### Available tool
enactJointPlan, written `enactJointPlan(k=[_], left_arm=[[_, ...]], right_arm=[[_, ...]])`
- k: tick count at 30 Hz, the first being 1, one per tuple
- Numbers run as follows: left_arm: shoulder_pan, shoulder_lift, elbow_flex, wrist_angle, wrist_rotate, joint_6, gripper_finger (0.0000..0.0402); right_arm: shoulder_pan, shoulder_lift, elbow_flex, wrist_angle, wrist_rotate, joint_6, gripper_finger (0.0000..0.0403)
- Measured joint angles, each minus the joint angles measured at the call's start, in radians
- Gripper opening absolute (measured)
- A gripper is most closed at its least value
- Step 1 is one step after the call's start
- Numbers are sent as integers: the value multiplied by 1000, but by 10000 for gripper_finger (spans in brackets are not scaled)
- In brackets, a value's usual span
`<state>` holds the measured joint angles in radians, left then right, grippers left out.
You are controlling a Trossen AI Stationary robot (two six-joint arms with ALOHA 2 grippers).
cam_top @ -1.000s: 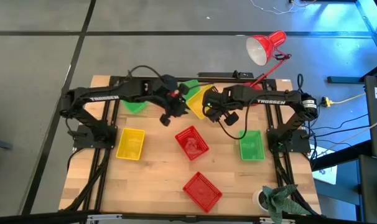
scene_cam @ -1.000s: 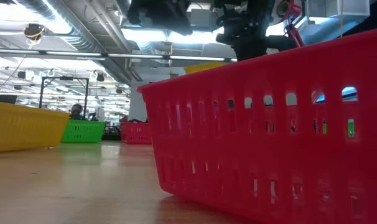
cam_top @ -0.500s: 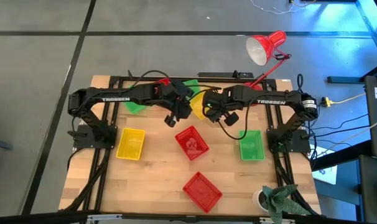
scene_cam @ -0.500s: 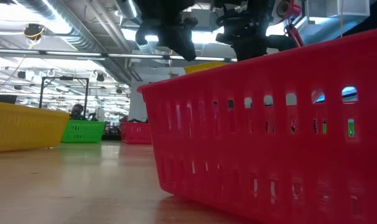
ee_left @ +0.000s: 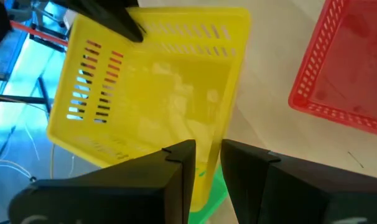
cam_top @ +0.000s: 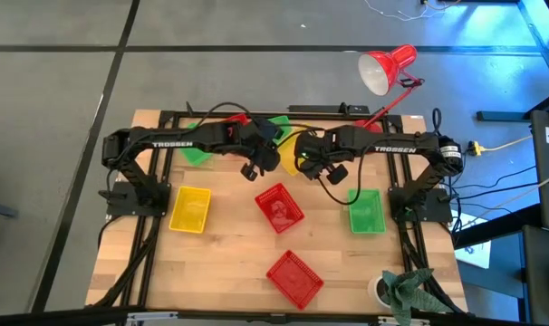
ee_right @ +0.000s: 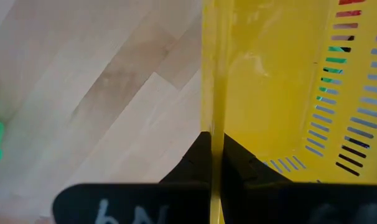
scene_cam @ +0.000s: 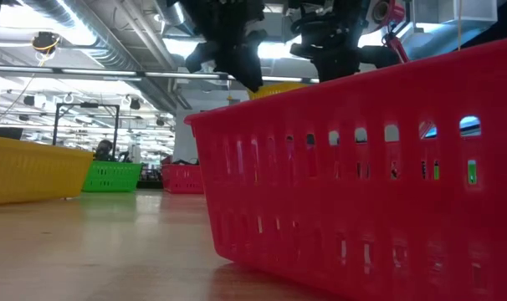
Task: Stack baskets by color
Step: Stack the top yellow bin on the yellow bin
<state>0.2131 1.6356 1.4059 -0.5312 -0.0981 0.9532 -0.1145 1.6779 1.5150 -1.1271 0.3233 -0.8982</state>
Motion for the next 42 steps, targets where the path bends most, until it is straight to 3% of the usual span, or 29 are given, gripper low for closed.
enactJointPlan(k=[14,18,22,28,42], left_arm=[[-5,104,0,15,-29,-32,65],[-31,108,0,15,-132,-61,24],[-40,108,0,16,-146,-30,4],[-40,108,0,28,-145,-35,1],[-40,105,0,-18,-93,-87,0]], right_arm=[[9,0,0,7,-1,2,2],[9,0,0,9,10,0,2],[9,-1,0,12,2,-1,19],[9,-1,0,48,-4,8,43],[28,-1,0,85,-8,49,42]])
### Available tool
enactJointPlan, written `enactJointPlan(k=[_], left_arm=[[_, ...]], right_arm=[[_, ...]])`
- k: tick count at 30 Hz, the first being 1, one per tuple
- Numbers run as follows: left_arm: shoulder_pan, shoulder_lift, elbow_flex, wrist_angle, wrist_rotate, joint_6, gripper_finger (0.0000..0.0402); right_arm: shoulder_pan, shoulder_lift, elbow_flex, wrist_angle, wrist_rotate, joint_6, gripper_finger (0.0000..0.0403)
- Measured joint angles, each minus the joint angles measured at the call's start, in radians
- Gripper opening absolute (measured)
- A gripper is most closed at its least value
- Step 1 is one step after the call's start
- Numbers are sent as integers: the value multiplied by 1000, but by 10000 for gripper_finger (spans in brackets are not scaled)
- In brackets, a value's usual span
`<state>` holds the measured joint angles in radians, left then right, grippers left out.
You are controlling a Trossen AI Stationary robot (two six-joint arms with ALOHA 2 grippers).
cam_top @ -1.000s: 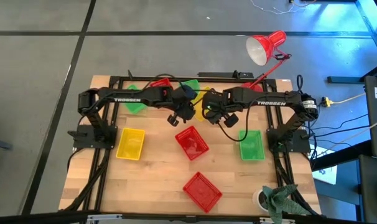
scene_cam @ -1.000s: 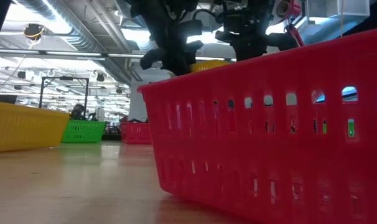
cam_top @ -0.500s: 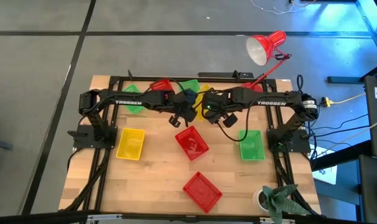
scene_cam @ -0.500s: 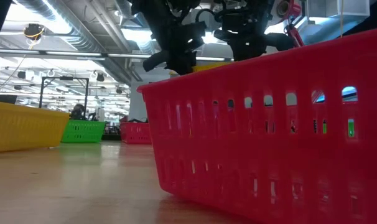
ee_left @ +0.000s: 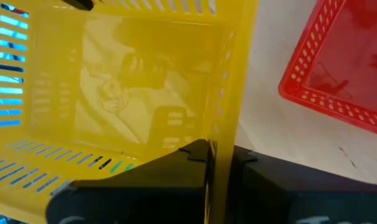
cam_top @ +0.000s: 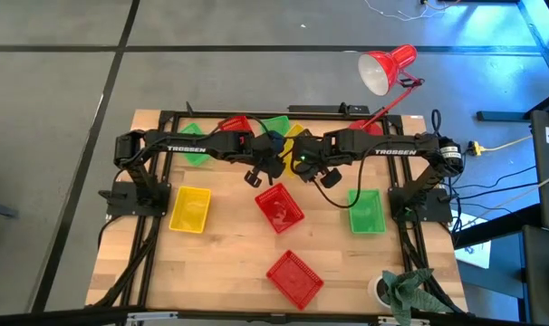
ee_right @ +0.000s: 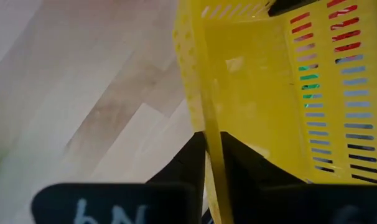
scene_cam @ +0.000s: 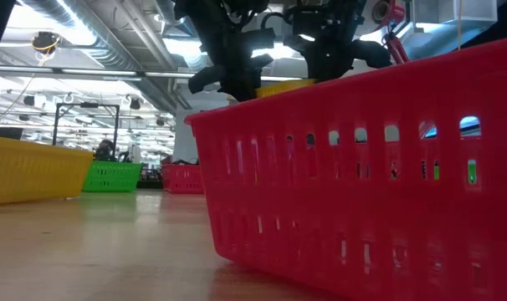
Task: Stack baskets by color
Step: Stack the top yellow bin on the yellow bin
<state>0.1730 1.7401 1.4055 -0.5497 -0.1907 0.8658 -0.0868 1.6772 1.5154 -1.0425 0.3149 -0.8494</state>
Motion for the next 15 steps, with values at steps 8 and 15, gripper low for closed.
enactJointPlan(k=[8,15], left_arm=[[-3,0,1,-2,-2,1,0],[-3,0,1,-7,3,1,0]], right_arm=[[0,0,0,-6,-2,3,10],[0,0,0,8,0,7,43]])
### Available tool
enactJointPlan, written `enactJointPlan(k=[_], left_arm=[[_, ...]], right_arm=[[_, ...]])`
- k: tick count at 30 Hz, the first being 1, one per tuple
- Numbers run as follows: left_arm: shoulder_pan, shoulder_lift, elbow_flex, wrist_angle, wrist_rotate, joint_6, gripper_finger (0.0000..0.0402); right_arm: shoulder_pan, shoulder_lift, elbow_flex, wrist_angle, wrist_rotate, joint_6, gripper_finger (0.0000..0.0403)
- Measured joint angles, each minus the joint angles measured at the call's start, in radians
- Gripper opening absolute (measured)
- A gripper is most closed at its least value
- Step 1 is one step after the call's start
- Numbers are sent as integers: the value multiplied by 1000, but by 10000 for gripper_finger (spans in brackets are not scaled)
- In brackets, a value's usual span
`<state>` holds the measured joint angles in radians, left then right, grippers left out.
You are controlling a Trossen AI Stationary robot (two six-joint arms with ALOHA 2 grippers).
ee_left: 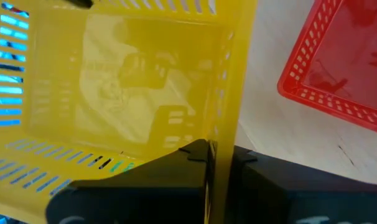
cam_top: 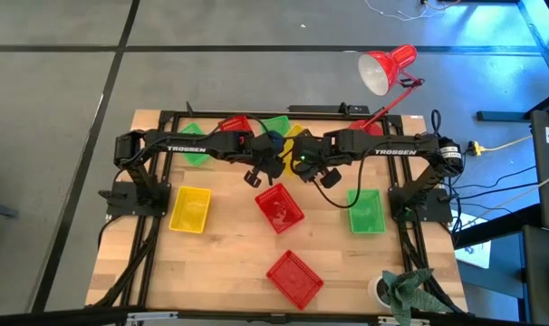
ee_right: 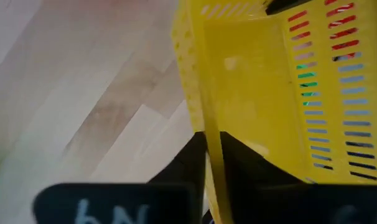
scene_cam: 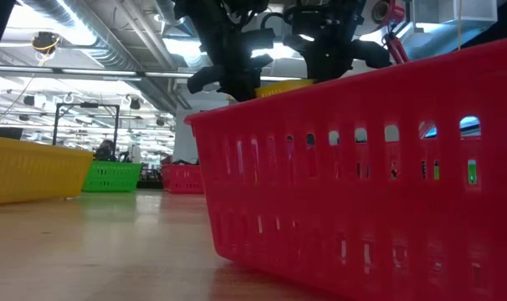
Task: Stack baskets by color
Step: Stack the top yellow bin on the yellow bin
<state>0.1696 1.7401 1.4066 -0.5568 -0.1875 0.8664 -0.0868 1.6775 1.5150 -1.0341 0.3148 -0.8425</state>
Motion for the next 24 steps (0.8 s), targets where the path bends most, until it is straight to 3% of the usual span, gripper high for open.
enactJointPlan(k=[7,12,24], left_arm=[[0,0,0,-24,2,-27,0],[0,-5,0,-99,-4,-111,0],[7,-140,0,-241,-38,-356,0]], right_arm=[[1,0,0,2,42,-4,108],[1,-17,24,-44,67,18,116],[-1,-108,317,-331,-318,299,114]])
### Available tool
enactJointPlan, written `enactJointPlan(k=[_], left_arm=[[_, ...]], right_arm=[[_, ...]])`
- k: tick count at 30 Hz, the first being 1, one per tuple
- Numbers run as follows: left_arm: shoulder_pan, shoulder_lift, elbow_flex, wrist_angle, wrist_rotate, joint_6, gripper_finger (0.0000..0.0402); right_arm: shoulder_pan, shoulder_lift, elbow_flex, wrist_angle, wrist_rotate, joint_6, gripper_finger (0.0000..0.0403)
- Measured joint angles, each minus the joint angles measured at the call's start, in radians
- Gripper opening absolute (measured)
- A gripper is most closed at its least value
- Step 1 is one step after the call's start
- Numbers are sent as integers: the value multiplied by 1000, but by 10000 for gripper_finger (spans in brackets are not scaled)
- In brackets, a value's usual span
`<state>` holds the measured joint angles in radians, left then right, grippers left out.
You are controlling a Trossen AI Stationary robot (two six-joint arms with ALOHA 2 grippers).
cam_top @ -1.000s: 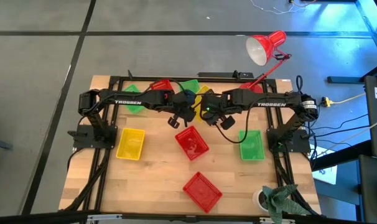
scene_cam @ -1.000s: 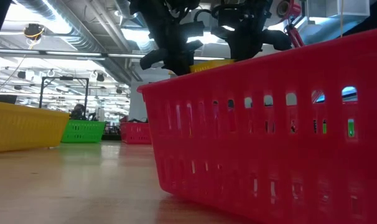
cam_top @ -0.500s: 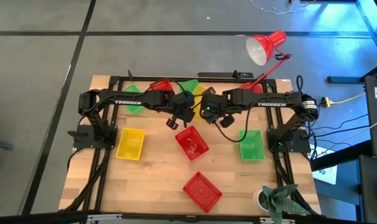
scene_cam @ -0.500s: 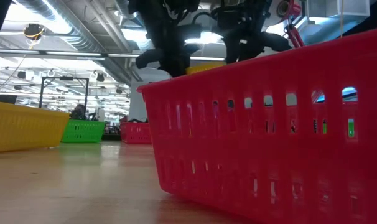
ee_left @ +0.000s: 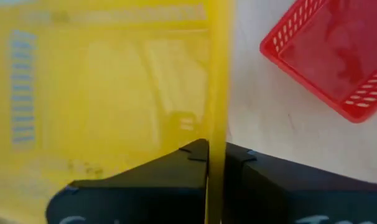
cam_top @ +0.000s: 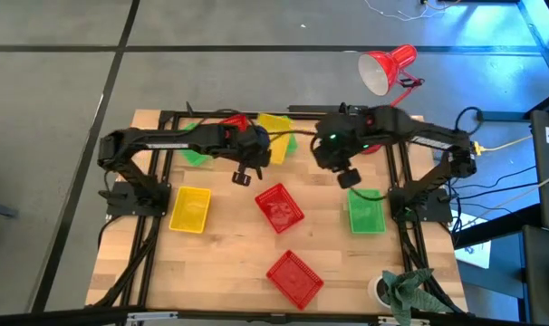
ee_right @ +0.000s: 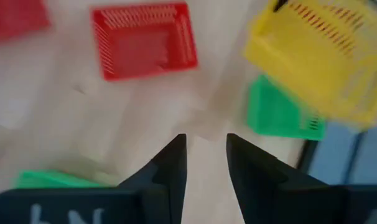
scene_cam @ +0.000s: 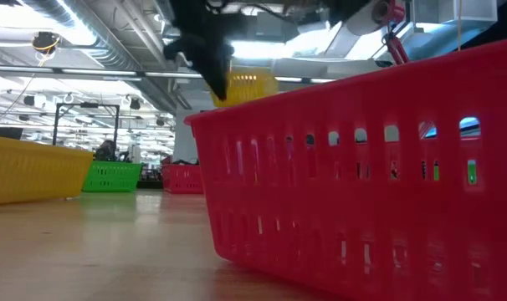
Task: Stack baskets by color
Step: Stack the top yellow bin on the yellow bin
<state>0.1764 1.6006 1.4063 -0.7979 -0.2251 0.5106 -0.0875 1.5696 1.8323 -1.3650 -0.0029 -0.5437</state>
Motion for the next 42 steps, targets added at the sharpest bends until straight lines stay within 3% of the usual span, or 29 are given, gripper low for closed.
enactJointPlan(k=[5,10,14,19,27,35,42], left_arm=[[-11,-102,0,-82,3,-131,0],[-49,-193,0,-205,9,-322,0],[-113,-248,1,-303,70,-531,0],[-247,-313,3,-379,139,-844,0],[-545,-324,-2,-455,28,-1274,0],[-792,-324,-124,-466,-39,-1475,0],[-933,-324,-262,-503,19,-1464,0]], right_arm=[[1,-69,69,-56,-114,44,114],[1,-163,74,-62,-132,43,113],[1,-229,74,-52,-144,43,113],[2,-278,74,-36,-158,43,113],[1,-288,74,-31,-179,43,113],[1,-285,74,-16,-233,46,113],[1,-285,74,77,-340,46,113]])
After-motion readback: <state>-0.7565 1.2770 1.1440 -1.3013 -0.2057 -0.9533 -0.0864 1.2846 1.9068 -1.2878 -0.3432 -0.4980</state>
